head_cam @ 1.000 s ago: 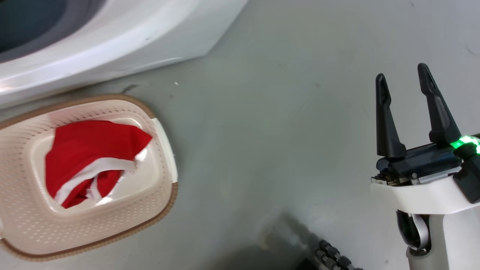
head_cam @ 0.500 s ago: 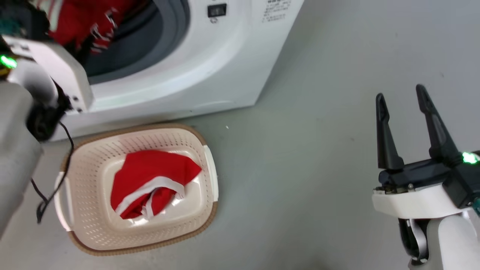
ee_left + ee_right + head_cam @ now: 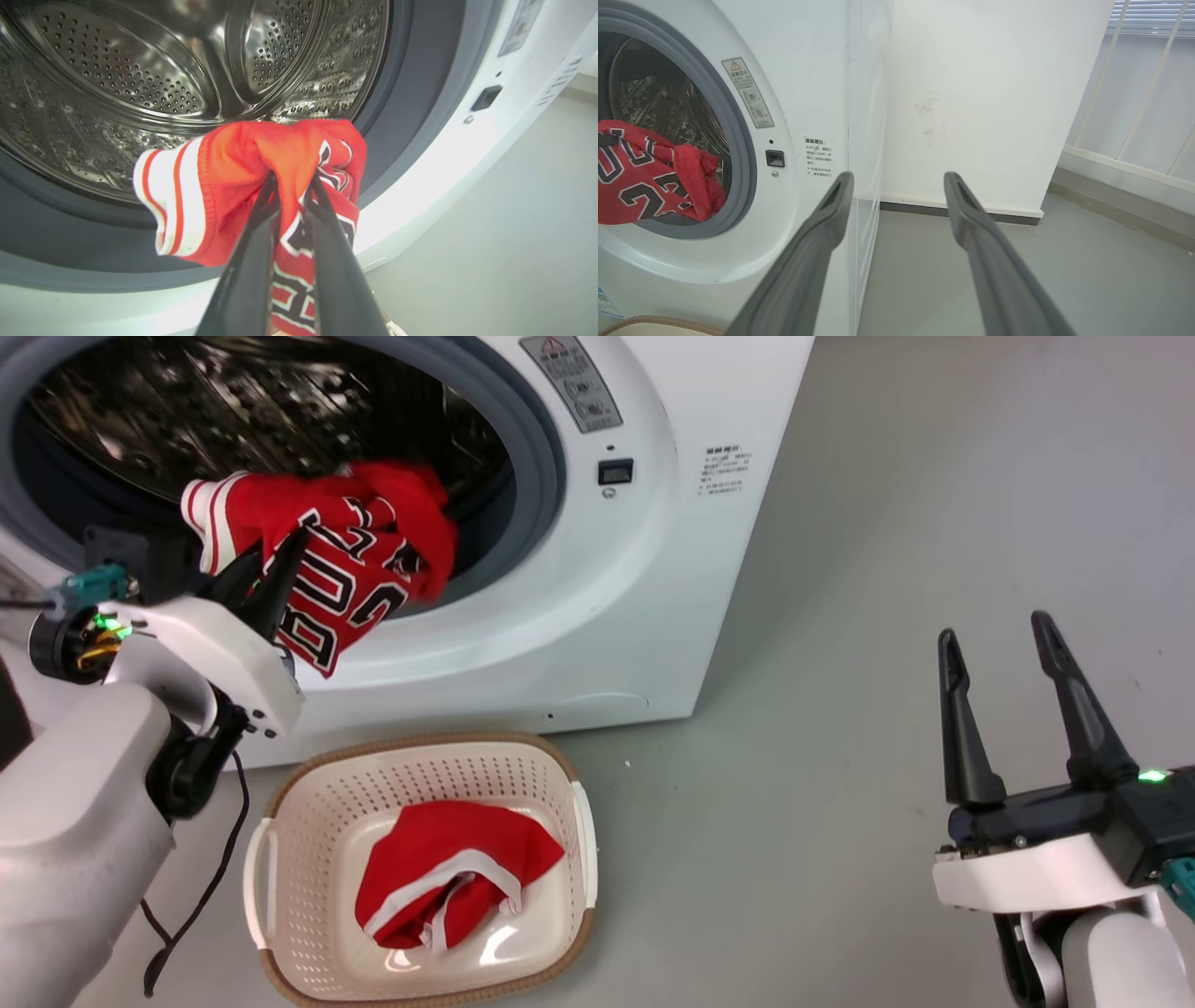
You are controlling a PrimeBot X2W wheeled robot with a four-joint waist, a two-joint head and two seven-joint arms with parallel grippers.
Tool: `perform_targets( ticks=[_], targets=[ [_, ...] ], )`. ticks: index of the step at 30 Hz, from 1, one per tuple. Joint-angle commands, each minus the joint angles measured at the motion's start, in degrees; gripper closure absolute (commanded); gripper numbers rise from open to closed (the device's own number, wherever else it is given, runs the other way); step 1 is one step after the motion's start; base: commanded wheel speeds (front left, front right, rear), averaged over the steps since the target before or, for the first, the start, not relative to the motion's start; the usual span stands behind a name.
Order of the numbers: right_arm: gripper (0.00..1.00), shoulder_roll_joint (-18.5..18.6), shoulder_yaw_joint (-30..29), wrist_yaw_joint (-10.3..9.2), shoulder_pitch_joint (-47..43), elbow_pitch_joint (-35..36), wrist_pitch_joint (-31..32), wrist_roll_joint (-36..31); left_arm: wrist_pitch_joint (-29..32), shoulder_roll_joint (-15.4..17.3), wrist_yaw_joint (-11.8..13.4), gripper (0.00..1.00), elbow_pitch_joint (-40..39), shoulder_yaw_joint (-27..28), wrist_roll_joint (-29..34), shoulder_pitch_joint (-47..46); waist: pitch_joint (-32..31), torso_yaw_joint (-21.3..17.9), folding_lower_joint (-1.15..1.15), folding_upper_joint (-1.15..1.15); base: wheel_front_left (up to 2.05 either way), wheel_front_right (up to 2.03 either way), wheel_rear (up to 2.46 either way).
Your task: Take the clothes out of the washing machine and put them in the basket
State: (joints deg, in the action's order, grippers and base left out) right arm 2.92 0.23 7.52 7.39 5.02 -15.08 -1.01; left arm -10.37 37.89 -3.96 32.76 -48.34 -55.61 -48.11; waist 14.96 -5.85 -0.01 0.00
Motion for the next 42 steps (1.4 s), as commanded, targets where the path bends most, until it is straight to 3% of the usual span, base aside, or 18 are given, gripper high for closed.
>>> perform_targets(
  ticks=[1, 11, 18, 23, 27, 31, 34, 42],
  targets=[
    [0.00, -0.08, -0.08, -0.06, -1.12, -0.37, -0.14, -0.04, -1.00, 0.48, 0.93, 1.00, -1.27, 0.47, 0.29, 1.26, -2.05, 1.02, 0.01, 0.00, 0.00, 0.00, 0.00],
    [0.00, -0.08, -0.44, -0.06, -4.24, -1.41, -0.14, 1.02, -4.30, 4.79, 9.93, 1.00, -18.01, 3.74, 1.74, 10.28, -7.42, 2.32, 0.01, 0.00, 0.00, 0.00, 0.00],
    [0.00, -0.08, -0.33, -0.06, -4.00, -0.91, -0.14, 1.13, -4.62, 7.96, 16.10, 1.00, -30.08, 5.39, 0.84, 18.60, -7.31, 2.49, 0.01, 0.00, 0.00, 0.00, 0.00],
    [0.00, -0.08, -0.60, -0.06, -3.33, -0.43, -0.13, 0.30, -4.67, 8.07, 18.05, 1.00, -34.51, 5.05, -0.73, 24.30, -5.36, 2.52, 0.01, 0.00, 0.00, 0.00, 0.00],
    [0.00, -0.08, -0.30, -0.06, -2.24, 0.17, -0.13, -0.05, -4.34, 7.16, 17.55, 1.00, -33.22, 3.63, -1.57, 26.85, -2.69, 2.31, 0.01, 0.00, 0.00, 0.00, 0.00],
    [0.00, -0.08, -0.16, -0.06, -1.30, 0.66, -0.13, -0.26, -3.42, 5.49, 15.31, 1.00, -28.17, 1.94, -2.28, 27.29, 0.61, 2.07, 0.01, 0.00, 0.00, 0.00, 0.00],
    [0.00, -0.08, -0.09, -0.06, -0.49, 1.01, -0.13, -0.59, -2.16, 4.39, 13.22, 1.00, -21.69, -0.12, -0.88, 25.34, 3.47, 1.77, 0.01, 0.00, 0.00, 0.00, 0.00],
    [0.00, -0.08, -0.05, -0.06, 2.55, 2.37, -0.13, -1.78, -1.03, -2.38, 6.01, 1.00, -2.31, -2.62, -0.31, 18.89, 12.14, 0.48, 0.01, 0.00, 0.00, 0.00, 0.00]
  ],
)
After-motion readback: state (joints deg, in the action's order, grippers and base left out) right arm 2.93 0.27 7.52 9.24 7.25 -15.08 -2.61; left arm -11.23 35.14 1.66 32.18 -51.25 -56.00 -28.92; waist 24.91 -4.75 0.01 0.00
